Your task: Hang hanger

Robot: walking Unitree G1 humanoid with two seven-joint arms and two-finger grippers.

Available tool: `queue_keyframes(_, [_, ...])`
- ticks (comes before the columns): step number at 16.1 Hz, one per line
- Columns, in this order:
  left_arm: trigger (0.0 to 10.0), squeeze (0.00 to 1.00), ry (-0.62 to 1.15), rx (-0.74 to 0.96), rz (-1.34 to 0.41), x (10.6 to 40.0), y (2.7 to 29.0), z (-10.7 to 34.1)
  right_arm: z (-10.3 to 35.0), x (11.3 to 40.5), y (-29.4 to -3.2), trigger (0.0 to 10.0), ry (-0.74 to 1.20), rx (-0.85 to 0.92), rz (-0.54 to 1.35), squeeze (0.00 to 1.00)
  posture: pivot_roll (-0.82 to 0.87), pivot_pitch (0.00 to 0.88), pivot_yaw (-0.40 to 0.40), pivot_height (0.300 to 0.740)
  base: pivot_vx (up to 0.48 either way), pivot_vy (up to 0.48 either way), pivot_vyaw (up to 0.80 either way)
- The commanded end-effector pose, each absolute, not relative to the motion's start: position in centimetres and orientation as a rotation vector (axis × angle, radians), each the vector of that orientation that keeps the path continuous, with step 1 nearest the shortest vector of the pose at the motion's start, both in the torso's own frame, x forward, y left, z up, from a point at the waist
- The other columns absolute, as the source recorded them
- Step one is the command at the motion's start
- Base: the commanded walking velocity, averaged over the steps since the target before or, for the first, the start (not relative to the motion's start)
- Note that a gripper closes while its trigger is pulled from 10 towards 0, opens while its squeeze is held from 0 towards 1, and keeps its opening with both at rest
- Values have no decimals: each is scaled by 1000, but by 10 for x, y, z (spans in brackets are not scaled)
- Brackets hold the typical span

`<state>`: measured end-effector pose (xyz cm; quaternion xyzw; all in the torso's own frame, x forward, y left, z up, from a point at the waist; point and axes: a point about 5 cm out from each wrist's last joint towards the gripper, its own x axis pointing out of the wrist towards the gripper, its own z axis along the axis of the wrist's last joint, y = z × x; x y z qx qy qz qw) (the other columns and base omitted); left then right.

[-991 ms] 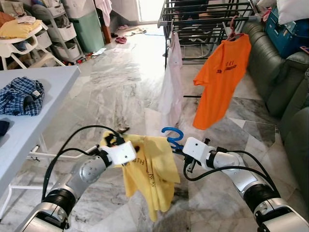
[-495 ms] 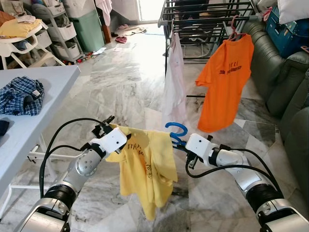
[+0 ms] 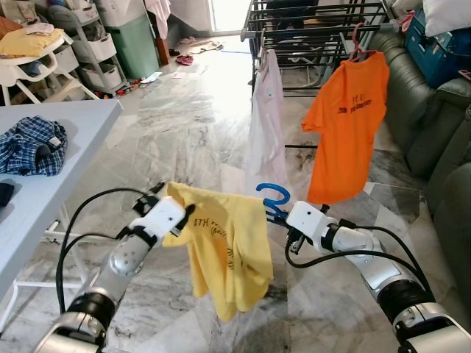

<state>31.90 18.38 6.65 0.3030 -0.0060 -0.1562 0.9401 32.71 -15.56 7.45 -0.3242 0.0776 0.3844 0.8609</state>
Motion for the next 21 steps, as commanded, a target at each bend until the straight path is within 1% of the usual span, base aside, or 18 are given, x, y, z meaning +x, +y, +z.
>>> queue_keyframes(1, [10000, 1000, -13, 587, -246, 321, 193, 70, 90, 336, -150, 0, 94, -664, 783, 0, -164, 0, 120, 740, 0, 0, 0])
queue_keyframes(2, [10000, 1000, 22, 519, -166, 322, 200, 68, 90, 336, -149, 0, 91, -662, 780, 0, -162, 0, 119, 740, 0, 0, 0])
queue_keyframes(3, [10000, 1000, 55, 477, -143, 321, 202, 64, 90, 336, -149, 0, 88, -659, 778, 0, -162, 0, 117, 740, 0, 0, 0])
queue_keyframes(4, [10000, 1000, 75, 454, -137, 321, 203, 62, 90, 336, -148, 0, 85, -657, 775, 0, -163, 0, 117, 740, 0, 0, 0])
queue_keyframes(6, [10000, 1000, 152, 322, -144, 320, 199, 53, 94, 337, -145, 0, 62, -641, 772, 0, -164, 0, 118, 740, 0, 0, 0])
queue_keyframes(7, [10000, 984, 177, 291, -159, 319, 196, 50, 95, 338, -144, 0, 53, -633, 771, 0, -167, 0, 119, 740, 0, 0, 0])
queue_keyframes(8, [10000, 329, 207, 219, -198, 319, 188, 46, 98, 338, -144, 0, 45, -631, 769, 0, -172, 0, 122, 740, 0, 0, 0])
queue_keyframes(9, [10000, 0, 218, 195, -226, 319, 184, 45, 99, 339, -144, 0, 42, -632, 767, 0, -174, 0, 123, 740, 0, 0, 0])
queue_keyframes(11, [10000, 0, 231, 163, -282, 316, 180, 42, 100, 340, -146, 0, 36, -639, 758, 0, -180, 0, 126, 740, 0, 0, 0])
queue_keyframes(15, [10000, 0, 230, 105, -380, 306, 183, 39, 102, 342, -148, 0, 36, -655, 751, 0, -188, 0, 128, 740, 0, 0, 0])
queue_keyframes(17, [10000, 0, 231, 102, -421, 300, 186, 38, 105, 344, -147, 0, 30, -664, 753, 0, -187, 1, 126, 740, 0, 0, 0])
queue_keyframes(19, [10000, 0, 222, 44, -513, 295, 180, 40, 107, 346, -145, 0, 27, -670, 756, 0, -182, 0, 122, 740, 0, 0, 0])
queue_keyframes(20, [10000, 0, 241, 58, -550, 292, 177, 37, 107, 346, -144, 0, 26, -670, 758, 0, -179, 0, 120, 740, 0, 0, 0])
queue_keyframes(21, [10000, 0, 245, 60, -541, 290, 174, 33, 107, 346, -141, 0, 21, -665, 768, 0, -180, 0, 120, 740, 0, 0, 0])
